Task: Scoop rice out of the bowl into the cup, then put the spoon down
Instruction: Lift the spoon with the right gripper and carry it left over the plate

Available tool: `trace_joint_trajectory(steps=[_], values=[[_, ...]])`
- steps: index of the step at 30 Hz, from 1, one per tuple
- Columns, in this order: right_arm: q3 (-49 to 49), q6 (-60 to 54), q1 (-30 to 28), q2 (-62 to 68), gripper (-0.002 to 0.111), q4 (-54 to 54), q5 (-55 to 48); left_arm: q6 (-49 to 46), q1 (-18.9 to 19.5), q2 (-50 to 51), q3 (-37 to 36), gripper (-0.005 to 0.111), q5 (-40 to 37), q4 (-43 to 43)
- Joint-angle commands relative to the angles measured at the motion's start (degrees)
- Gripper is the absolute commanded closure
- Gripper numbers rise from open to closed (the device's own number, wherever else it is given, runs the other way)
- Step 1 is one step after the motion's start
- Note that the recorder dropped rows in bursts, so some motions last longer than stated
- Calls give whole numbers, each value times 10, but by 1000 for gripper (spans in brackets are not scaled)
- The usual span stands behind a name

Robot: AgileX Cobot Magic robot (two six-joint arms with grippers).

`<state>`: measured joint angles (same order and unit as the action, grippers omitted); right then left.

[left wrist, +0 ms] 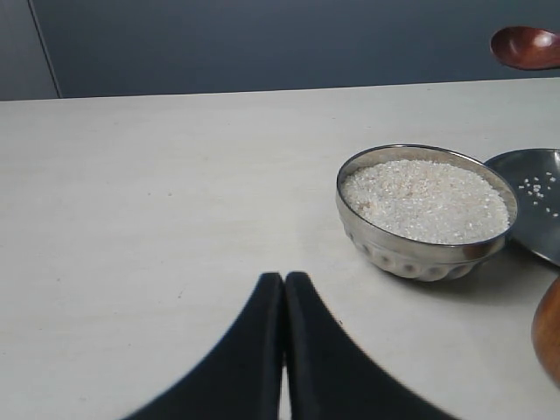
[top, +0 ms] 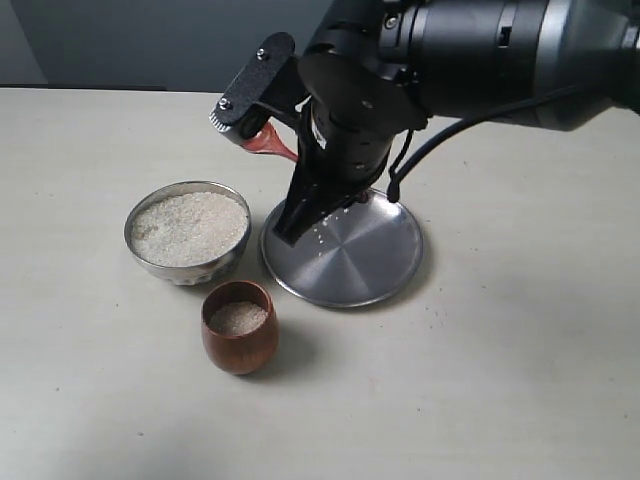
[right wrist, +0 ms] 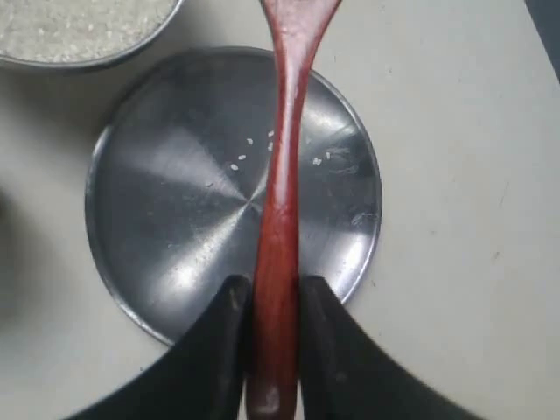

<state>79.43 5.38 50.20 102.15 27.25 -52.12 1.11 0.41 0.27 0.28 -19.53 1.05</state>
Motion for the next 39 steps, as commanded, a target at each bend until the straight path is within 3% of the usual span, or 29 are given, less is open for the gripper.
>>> trace_joint_trajectory(steps=[1, 7, 22, 25, 29, 33, 37, 39], values=[[3, -28, 1, 7, 109, 21, -16, 2, 1, -3, -3, 106, 3, -1], [3, -54, 1, 9, 109, 41, -21, 2, 1, -3, -3, 106, 6, -45], [3, -153, 1, 16, 109, 42, -36, 2, 1, -3, -3, 106, 19, -347], [3, -153, 1, 16, 109, 42, -29, 2, 1, -3, -3, 106, 100, -356], [3, -153, 1, 16, 109, 31, -1, 3, 1, -3, -3, 106, 286, -349], [3, -153, 1, 27, 109, 39, 16, 7, 1, -3, -3, 106, 412, -342], [4, -154, 1, 43, 109, 47, 2, 143, 1, -3, -3, 106, 470, -283], [14, -154, 1, 49, 109, 47, 0, 196, 1, -3, -3, 106, 453, -226]])
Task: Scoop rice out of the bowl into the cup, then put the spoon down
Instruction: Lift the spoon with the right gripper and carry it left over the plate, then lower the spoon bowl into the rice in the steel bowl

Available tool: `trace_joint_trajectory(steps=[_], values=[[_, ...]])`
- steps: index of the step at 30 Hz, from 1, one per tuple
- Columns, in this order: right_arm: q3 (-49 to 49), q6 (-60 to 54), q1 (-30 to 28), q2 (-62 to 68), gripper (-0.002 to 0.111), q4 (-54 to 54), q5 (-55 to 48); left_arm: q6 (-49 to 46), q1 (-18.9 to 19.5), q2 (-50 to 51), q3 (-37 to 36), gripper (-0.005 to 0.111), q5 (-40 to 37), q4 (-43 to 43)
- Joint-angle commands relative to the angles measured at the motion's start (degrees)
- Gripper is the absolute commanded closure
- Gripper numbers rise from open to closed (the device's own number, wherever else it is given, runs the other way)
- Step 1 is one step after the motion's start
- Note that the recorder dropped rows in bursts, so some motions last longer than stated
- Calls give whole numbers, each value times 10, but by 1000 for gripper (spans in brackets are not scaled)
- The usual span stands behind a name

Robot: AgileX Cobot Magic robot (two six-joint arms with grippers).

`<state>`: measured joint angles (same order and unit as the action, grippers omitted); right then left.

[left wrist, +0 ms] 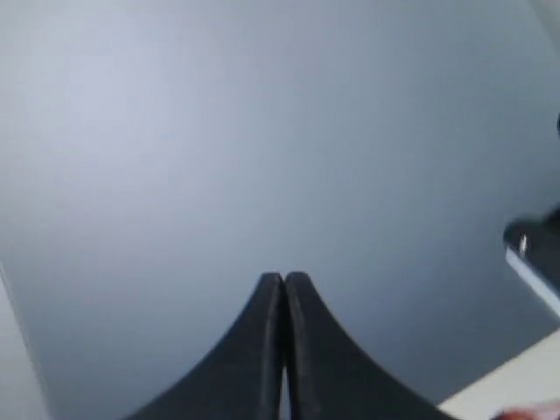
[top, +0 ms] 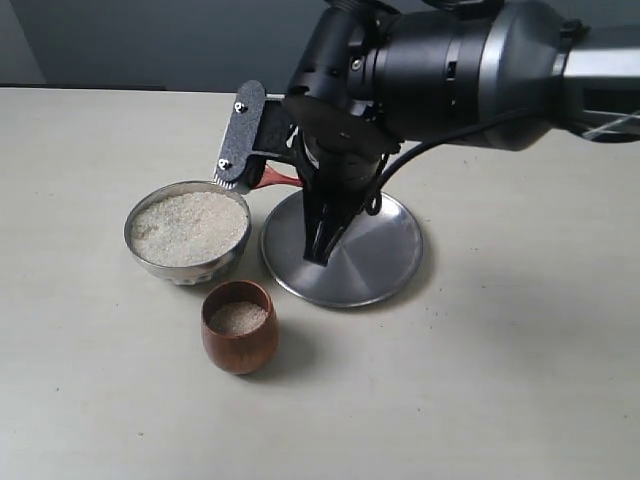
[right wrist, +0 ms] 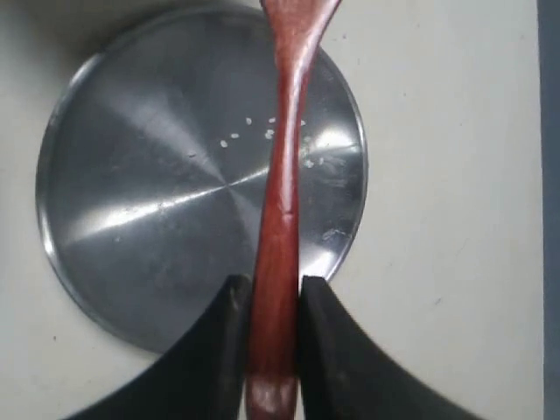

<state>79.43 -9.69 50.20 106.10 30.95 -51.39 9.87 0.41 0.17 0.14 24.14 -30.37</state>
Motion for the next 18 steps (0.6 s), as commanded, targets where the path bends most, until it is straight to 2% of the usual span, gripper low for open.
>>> trace_joint_trajectory(steps=[1, 4, 6, 10, 13, 18], values=[[22, -3, 1, 12, 109, 10, -9, 120, 1, -2, -1, 106, 1, 113], [57, -3, 1, 19, 109, 0, -12, 127, 1, -2, -1, 106, -45, 171], [86, -11, 1, 28, 109, -5, -27, 132, 1, -2, -1, 106, -72, 174], [138, -38, 3, 58, 109, -11, -75, 176, 1, 17, -1, 106, -173, 179], [158, -51, 10, 77, 109, -4, -92, 199, 1, 50, 9, 106, -181, 188], [180, -64, 40, 109, 109, 26, -98, 199, -1, 169, 72, 106, -181, 175]])
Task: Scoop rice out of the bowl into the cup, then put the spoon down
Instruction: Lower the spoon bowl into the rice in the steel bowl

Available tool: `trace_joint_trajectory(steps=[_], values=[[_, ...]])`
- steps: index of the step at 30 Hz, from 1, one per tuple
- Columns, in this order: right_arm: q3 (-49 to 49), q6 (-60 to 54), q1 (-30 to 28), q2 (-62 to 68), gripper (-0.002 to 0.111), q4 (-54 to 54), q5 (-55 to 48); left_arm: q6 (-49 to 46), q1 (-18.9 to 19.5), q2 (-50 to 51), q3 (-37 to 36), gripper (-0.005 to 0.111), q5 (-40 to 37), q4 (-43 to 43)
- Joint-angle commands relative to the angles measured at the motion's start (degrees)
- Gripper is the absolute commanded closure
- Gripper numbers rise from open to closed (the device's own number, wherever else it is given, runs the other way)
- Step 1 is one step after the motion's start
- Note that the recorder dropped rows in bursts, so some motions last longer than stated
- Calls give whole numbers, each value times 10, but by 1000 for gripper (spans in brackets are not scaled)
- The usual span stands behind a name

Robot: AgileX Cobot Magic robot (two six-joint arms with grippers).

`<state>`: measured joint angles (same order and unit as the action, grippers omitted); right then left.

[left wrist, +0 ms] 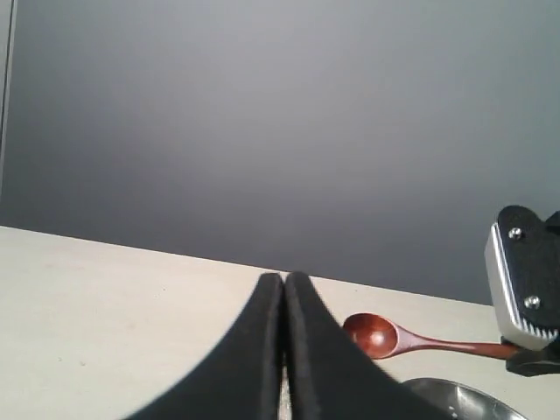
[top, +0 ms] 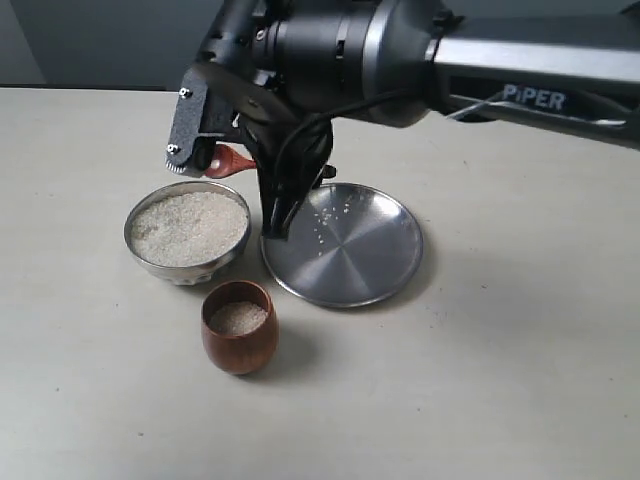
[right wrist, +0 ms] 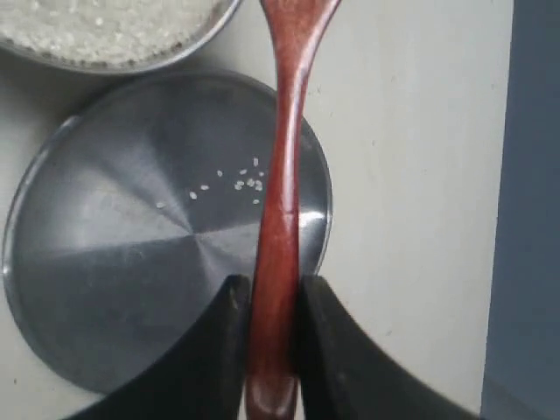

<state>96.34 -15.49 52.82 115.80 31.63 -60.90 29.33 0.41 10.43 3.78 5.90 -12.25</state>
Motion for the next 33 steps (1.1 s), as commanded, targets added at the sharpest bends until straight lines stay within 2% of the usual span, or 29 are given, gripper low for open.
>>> trace_joint_trajectory(steps=[1, 6, 11, 33], values=[[11, -6, 17, 16, 109, 25, -2, 5, -2, 84, 46, 106, 2, -14], [11, -6, 29, 42, 109, 52, -5, 5, -29, 248, 108, 106, -31, -30], [11, -4, 47, 48, 109, 74, 2, 5, -29, 343, 115, 106, -53, -24], [11, -4, 71, 78, 109, 63, -6, 5, -29, 356, 115, 106, -59, -24]])
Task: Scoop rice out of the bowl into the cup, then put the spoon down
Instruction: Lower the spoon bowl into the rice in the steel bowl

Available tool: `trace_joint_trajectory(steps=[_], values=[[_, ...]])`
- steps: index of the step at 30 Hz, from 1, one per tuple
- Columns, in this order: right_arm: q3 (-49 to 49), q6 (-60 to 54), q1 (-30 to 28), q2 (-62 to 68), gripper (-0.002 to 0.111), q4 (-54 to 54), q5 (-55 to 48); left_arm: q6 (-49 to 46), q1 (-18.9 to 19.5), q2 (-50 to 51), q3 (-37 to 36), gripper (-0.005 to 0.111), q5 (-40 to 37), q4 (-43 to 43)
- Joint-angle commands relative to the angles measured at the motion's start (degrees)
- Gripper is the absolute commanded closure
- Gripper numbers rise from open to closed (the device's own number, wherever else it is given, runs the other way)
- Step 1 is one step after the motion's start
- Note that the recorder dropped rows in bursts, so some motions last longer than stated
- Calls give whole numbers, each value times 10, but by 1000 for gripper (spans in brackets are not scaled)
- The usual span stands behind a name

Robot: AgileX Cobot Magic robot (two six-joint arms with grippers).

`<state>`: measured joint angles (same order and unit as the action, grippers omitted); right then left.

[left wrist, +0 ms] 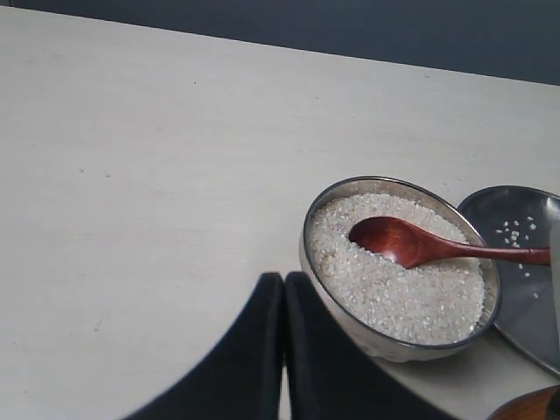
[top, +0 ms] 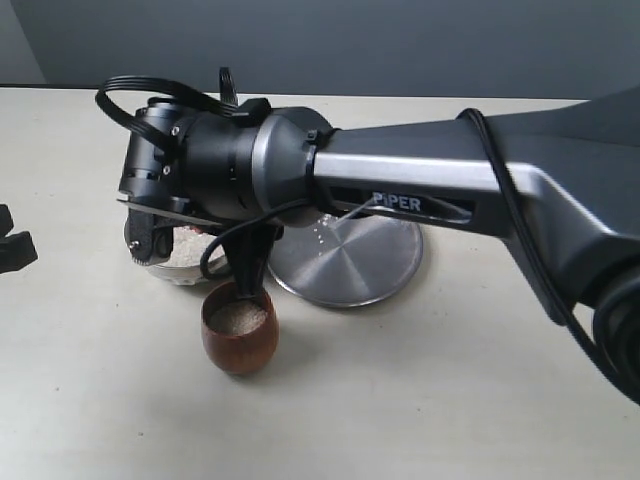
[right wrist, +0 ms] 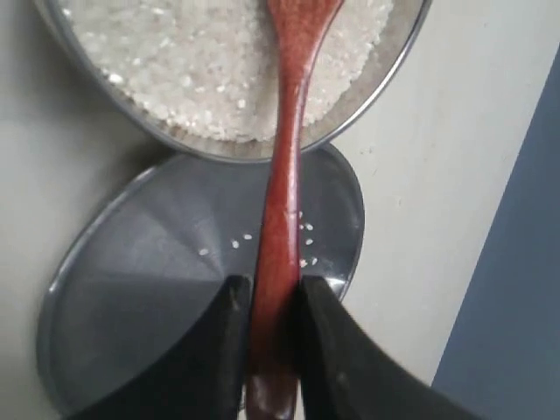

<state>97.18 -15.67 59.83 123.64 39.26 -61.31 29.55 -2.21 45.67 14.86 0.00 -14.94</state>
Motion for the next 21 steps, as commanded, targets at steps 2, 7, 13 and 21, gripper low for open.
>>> trace_joint_trajectory(steps=[2, 7, 13, 21], values=[[3, 3, 1, -1, 109, -13, -9, 3, -3, 3, 4, 106, 0, 3], [3, 28, 1, -2, 109, -12, -23, 3, -3, 3, 4, 106, 0, 3], [3, 44, -3, -9, 109, -53, -8, 3, -3, 3, 4, 106, 0, 3], [3, 73, -25, -17, 109, -90, -4, 1, -3, 3, 4, 106, 0, 3]])
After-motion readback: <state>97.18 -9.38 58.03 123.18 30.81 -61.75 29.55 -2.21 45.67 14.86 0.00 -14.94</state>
